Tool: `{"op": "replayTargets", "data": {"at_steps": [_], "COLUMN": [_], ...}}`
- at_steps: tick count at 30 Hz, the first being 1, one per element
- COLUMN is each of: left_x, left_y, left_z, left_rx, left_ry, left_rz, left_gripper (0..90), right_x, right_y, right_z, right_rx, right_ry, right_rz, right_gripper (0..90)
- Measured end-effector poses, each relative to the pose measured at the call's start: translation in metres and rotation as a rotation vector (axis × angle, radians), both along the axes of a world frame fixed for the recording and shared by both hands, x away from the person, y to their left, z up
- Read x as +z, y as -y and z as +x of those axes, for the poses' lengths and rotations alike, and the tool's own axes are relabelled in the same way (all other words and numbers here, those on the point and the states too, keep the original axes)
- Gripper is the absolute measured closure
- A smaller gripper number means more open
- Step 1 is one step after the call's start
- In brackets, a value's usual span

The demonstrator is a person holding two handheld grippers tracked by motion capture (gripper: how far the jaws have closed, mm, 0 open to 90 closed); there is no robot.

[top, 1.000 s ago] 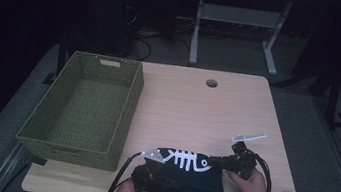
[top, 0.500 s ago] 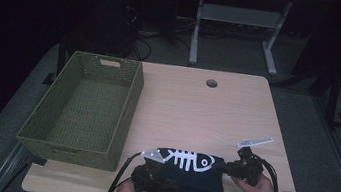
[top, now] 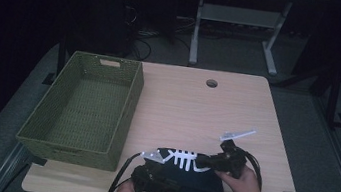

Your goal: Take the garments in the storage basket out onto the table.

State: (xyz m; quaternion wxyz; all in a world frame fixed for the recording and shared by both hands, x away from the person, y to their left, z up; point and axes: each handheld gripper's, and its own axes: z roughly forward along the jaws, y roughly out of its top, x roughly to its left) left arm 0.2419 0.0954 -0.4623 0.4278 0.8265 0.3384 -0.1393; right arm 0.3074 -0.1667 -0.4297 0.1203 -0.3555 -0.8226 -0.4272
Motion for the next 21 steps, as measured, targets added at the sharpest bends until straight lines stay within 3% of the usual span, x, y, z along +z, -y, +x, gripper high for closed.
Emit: {"op": "replayTargets", "data": {"at_steps": [3, 5, 9, 14, 18, 21], "left_x": [0.000, 0.000, -0.001, -0.002, -0.001, -0.002], "left_y": [0.000, 0.000, -0.001, -0.001, -0.001, -0.001], "left_z": [-0.001, -0.001, -0.001, -0.002, -0.002, -0.003], "left_rx": [0.002, 0.002, 0.006, 0.011, 0.013, 0.013], "left_ry": [0.000, -0.001, 0.002, 0.003, 0.001, 0.001], "left_rz": [-0.001, -0.002, -0.004, -0.014, -0.017, -0.016], "left_gripper": [70.9, 70.8, 70.8, 70.7, 70.5, 70.5], "right_x": [0.003, 0.002, -0.006, -0.021, -0.022, -0.015], "right_y": [-0.023, -0.045, -0.064, -0.070, -0.071, -0.073], "right_z": [0.006, 0.013, 0.023, 0.031, 0.032, 0.030], "right_rx": [0.043, 0.074, 0.094, 0.093, 0.092, 0.092], "right_ry": [0.012, 0.009, 0.007, -0.032, -0.038, -0.022], "right_rz": [-0.019, -0.056, -0.094, -0.171, -0.180, -0.146], "right_gripper": [79.6, 80.0, 81.3, 85.0, 85.0, 81.4]}}
